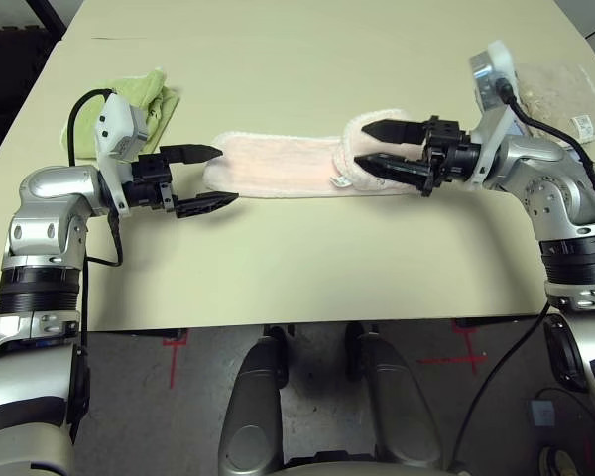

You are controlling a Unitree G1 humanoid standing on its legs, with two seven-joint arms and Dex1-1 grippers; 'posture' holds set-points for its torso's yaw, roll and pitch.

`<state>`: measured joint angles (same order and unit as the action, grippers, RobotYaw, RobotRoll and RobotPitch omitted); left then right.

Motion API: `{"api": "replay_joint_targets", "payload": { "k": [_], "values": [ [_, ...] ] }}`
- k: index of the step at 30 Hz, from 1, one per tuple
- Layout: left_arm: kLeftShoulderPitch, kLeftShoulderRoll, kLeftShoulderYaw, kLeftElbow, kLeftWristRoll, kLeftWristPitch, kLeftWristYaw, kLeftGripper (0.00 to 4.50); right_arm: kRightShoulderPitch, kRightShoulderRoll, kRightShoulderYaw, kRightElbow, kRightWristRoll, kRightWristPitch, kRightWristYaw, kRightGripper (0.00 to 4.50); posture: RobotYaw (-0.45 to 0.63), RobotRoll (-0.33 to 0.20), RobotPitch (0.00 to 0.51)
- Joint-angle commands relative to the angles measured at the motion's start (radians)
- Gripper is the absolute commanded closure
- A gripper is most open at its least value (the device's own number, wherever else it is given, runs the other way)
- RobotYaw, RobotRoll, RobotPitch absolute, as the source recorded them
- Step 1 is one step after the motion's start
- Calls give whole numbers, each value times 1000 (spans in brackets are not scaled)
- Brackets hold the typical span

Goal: Fold the towel and set it aside.

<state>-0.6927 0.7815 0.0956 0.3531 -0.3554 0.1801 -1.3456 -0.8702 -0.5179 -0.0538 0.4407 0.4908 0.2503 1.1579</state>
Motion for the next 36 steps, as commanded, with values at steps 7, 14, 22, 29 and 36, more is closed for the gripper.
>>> {"api": "replay_joint_targets", "payload": {
  "k": [7,14,22,29,36],
  "values": [
    [39,-54,15,-46,-17,9,79,0,-92,-21,-9,450,-153,-466,198,2128,-41,0,283],
    [55,-53,19,-65,-24,10,91,0,-153,-14,-29,584,-164,-513,259,4456,-24,0,287],
    [44,-50,12,-60,-21,11,88,0,-194,81,-1,624,-214,-555,271,4456,-24,0,284],
    [42,-52,10,-72,-23,18,92,0,-195,174,23,704,-287,-584,220,4456,-5,0,281],
    [73,-47,21,-120,-32,43,104,0,-126,182,31,779,-360,-593,149,4456,19,0,282]
  ]
}}
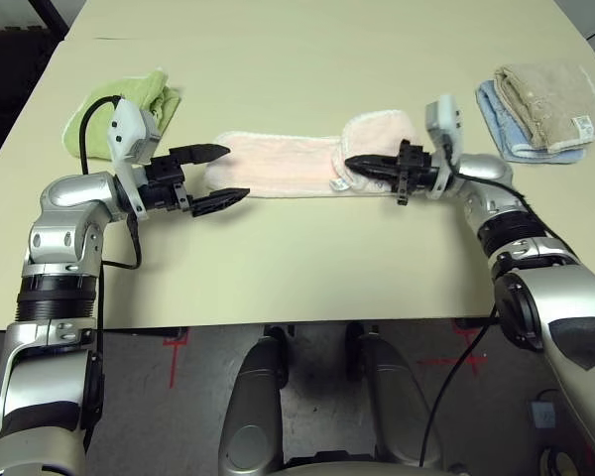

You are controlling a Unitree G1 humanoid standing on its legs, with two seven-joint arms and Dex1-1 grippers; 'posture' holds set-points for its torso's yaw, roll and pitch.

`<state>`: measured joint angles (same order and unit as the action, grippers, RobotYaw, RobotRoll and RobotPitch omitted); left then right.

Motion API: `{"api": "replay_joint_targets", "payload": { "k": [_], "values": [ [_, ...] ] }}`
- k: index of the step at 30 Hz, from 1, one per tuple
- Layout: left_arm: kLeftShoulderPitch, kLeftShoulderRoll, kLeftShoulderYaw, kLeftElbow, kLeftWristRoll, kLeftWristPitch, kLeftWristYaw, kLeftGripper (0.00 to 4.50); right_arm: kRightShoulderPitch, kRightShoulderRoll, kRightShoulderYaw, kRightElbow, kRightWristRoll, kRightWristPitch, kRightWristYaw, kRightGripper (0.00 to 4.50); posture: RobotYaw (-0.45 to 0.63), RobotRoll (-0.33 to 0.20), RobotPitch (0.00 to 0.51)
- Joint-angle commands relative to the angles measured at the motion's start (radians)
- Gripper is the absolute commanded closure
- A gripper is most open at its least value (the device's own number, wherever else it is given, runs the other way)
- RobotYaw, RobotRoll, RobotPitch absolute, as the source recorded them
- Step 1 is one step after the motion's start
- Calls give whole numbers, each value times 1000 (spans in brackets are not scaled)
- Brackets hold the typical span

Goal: Fold the towel and set it aside.

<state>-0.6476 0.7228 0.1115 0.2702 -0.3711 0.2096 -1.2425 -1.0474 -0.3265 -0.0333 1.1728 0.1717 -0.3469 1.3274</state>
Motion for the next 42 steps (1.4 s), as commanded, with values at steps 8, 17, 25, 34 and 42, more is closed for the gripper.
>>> {"api": "replay_joint_targets", "payload": {
  "k": [8,17,25,34,42],
  "values": [
    [31,21,10,-50,-18,26,5,0,-17,5,-65,3,37,23,16,4456,17,0,276],
    [16,17,5,-35,-16,19,7,0,-96,-27,-152,14,70,112,-123,4456,-12,0,273],
    [1,6,-2,-30,-15,25,19,0,-114,48,-82,93,-73,148,-492,4456,-5,0,278],
    [27,19,9,-63,-24,47,31,0,-44,72,-66,126,-125,176,-583,4456,23,0,282],
    [12,26,6,-50,-24,47,34,0,-101,22,-208,52,38,136,-339,4456,2,0,277]
  ]
}}
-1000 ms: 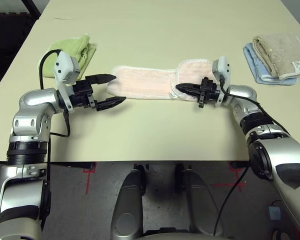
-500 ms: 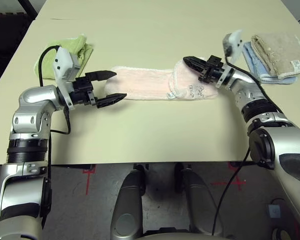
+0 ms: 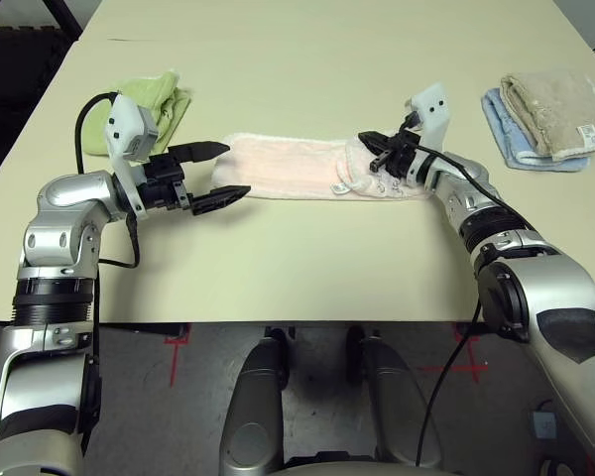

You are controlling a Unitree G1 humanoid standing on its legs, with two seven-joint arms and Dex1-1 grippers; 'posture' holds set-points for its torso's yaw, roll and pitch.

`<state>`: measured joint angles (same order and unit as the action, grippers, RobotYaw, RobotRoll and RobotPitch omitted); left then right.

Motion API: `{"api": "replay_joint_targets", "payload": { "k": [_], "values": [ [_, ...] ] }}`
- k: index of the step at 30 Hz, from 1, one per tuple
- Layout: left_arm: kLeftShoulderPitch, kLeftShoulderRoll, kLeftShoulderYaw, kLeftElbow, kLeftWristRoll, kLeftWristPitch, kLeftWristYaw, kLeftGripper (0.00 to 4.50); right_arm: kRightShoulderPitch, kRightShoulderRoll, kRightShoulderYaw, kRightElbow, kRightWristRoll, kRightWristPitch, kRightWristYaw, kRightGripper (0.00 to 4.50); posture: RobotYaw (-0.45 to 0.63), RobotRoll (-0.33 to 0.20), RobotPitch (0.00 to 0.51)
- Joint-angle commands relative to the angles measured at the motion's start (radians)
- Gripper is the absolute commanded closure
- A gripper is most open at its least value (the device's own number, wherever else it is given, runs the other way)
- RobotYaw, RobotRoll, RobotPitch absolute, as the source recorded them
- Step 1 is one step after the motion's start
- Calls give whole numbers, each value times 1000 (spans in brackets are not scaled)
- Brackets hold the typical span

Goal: Fold the towel and set it aside.

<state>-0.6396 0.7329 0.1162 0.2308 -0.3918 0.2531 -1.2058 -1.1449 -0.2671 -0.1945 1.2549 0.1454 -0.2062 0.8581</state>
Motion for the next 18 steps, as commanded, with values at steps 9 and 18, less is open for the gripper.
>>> {"api": "replay_joint_targets", "payload": {
  "k": [9,18],
  "values": [
    [-8,12,-3,31,4,-24,-14,0,42,-226,-34,-193,147,49,598,4456,-46,0,278],
    [-15,20,-3,77,12,-53,-28,0,151,-372,94,-233,134,-10,756,4456,-50,0,275]
  ]
}}
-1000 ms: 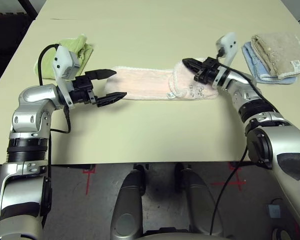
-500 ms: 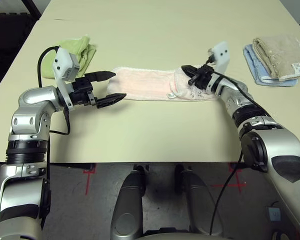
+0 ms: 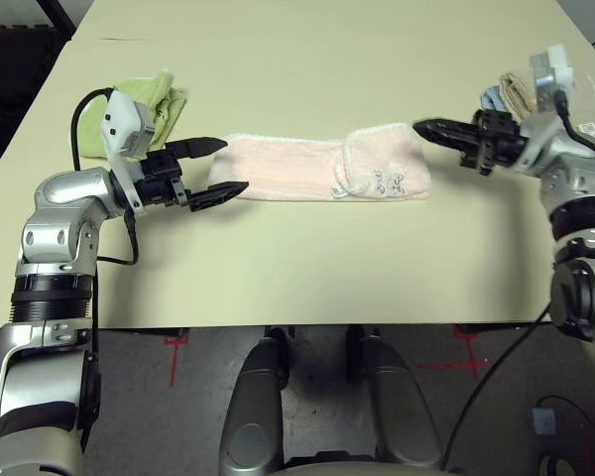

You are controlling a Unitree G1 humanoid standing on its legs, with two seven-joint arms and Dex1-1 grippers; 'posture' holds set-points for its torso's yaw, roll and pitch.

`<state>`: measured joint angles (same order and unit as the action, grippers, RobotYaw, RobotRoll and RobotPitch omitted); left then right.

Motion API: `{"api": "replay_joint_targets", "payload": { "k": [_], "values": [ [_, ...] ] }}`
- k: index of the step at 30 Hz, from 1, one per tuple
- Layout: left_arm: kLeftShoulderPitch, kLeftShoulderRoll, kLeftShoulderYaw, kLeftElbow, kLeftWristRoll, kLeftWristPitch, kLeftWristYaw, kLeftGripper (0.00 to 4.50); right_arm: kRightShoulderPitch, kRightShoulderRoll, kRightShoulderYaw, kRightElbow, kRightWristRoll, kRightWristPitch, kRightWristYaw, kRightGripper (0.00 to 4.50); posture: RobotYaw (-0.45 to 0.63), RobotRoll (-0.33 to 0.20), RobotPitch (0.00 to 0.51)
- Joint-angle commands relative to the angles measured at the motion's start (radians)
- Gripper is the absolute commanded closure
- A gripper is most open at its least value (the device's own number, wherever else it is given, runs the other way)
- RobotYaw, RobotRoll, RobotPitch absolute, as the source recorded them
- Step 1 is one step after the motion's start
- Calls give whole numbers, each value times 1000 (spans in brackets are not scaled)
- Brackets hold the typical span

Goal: Fold the towel and set it aside.

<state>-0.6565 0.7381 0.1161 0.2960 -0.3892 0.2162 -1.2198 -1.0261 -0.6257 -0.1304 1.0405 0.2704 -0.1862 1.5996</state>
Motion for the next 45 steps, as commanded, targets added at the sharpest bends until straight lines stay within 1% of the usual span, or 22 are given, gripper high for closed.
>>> {"api": "replay_joint_targets", "payload": {
  "k": [1,8,14,16,19,22,24,25,26,27,29,32,34,36,40,45],
  "values": [
    [4,16,-2,12,9,-17,-15,0,38,-18,35,-23,17,-33,15,4456,-48,0,275],
    [20,27,4,11,5,-20,-16,0,67,-66,89,-39,56,-97,15,4456,-41,0,273],
    [28,31,13,26,5,-24,-3,0,87,-67,124,-67,97,-125,15,4456,-34,0,270],
    [32,48,18,46,15,-27,1,0,101,-67,130,-87,110,-114,15,4456,-32,0,269],
    [41,88,26,88,30,-44,-7,0,117,-69,129,-122,114,-50,15,3781,-30,0,270],
    [46,122,50,75,-10,38,-13,0,157,-66,123,-197,143,-39,15,2656,-26,0,269],
    [44,141,61,74,-31,112,-13,0,178,-67,118,-240,161,-8,15,1994,-25,0,270],
    [42,148,65,75,-39,151,-8,0,185,-68,116,-255,165,7,15,1539,-25,0,270],
    [28,151,81,82,-68,242,15,0,190,-68,115,-266,163,17,15,1140,-28,0,270],
    [6,154,97,93,-101,364,47,0,194,-67,113,-275,160,26,15,814,-29,0,270],
    [-27,158,118,104,-143,532,91,0,199,-65,108,-289,156,40,15,33,-30,0,271],
    [-73,172,121,126,-177,743,134,0,203,-63,103,-302,151,52,15,33,-31,0,273],
    [-97,177,120,145,-189,848,157,0,205,-63,101,-306,147,55,15,33,-31,0,274],
    [-109,174,123,160,-192,912,180,0,207,-63,100,-308,141,57,15,33,-31,0,274],
    [-135,143,137,185,-203,1035,249,0,208,-66,98,-305,128,54,14,33,-33,0,277],
    [-172,122,128,202,-208,1145,307,0,215,-65,94,-312,123,56,11,33,-36,0,278]
  ]
}}
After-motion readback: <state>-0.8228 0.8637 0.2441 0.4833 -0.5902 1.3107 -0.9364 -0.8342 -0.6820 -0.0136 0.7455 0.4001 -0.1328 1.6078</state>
